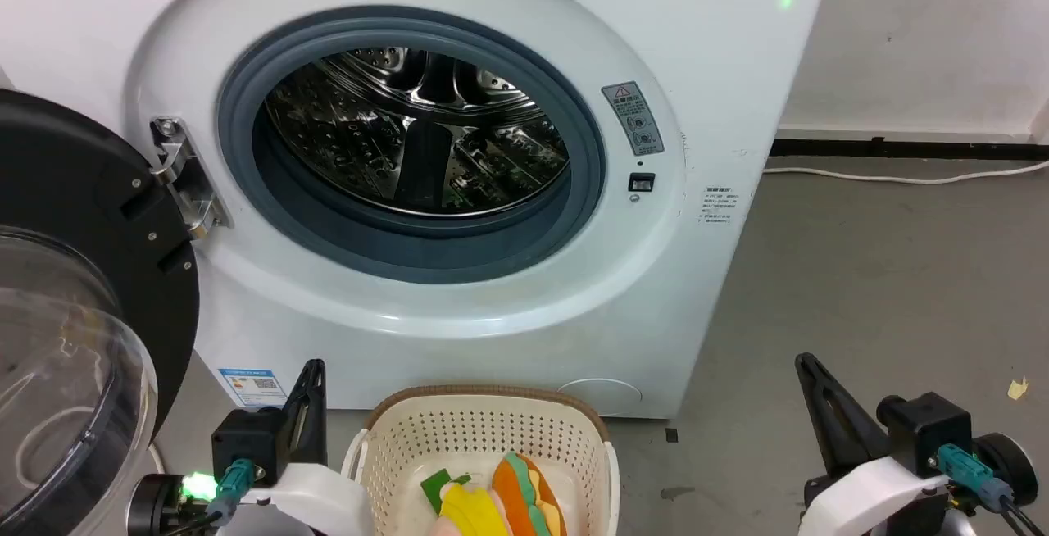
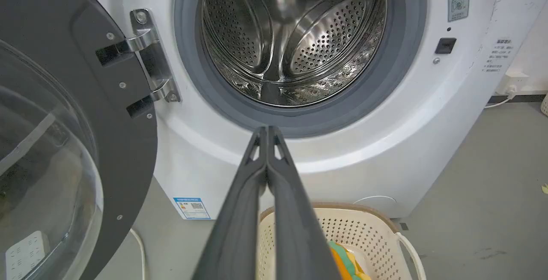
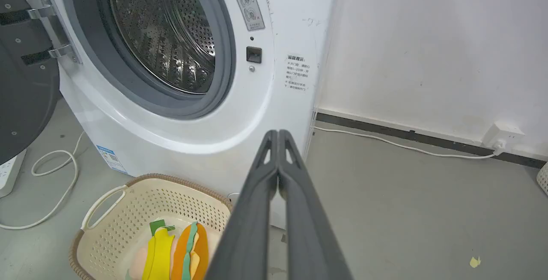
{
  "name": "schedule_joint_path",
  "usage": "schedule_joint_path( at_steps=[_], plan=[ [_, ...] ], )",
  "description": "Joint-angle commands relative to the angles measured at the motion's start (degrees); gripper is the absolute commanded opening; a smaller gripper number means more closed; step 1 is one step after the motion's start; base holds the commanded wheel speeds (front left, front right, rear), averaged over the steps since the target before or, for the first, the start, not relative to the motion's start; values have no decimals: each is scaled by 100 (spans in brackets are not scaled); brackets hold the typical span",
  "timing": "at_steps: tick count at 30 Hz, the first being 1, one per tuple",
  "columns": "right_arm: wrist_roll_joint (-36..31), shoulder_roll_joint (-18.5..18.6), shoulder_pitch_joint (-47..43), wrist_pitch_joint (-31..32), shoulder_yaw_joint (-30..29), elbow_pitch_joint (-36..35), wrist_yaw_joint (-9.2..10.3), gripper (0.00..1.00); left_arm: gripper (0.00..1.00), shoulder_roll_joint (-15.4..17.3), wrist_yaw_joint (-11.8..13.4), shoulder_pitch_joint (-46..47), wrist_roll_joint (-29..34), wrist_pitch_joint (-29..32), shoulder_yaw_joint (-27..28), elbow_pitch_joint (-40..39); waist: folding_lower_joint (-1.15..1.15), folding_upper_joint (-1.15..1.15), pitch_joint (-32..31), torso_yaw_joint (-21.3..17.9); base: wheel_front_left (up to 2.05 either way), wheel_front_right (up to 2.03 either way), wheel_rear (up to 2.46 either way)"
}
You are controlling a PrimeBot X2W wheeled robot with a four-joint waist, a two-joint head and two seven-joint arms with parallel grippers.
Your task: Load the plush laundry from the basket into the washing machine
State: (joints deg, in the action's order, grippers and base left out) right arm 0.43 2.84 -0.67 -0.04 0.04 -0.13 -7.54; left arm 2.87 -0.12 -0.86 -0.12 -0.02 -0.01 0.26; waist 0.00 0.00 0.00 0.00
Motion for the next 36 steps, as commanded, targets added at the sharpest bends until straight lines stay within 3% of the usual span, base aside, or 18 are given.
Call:
schedule_joint_path(
  at_steps=[1,35,36],
  plan=[
    [-43,4,67,4,-4,13,5,0,0,0,12,86,12,2,1,-26,0,0,0,0,0,0,0],
    [-43,4,67,4,-4,13,5,0,0,0,12,86,12,2,1,-26,0,0,0,0,0,0,0],
    [4,0,-1,0,-2,-1,0,100,100,0,0,-1,0,-1,-5,0,0,0,0,0,0,0,0]
  ],
)
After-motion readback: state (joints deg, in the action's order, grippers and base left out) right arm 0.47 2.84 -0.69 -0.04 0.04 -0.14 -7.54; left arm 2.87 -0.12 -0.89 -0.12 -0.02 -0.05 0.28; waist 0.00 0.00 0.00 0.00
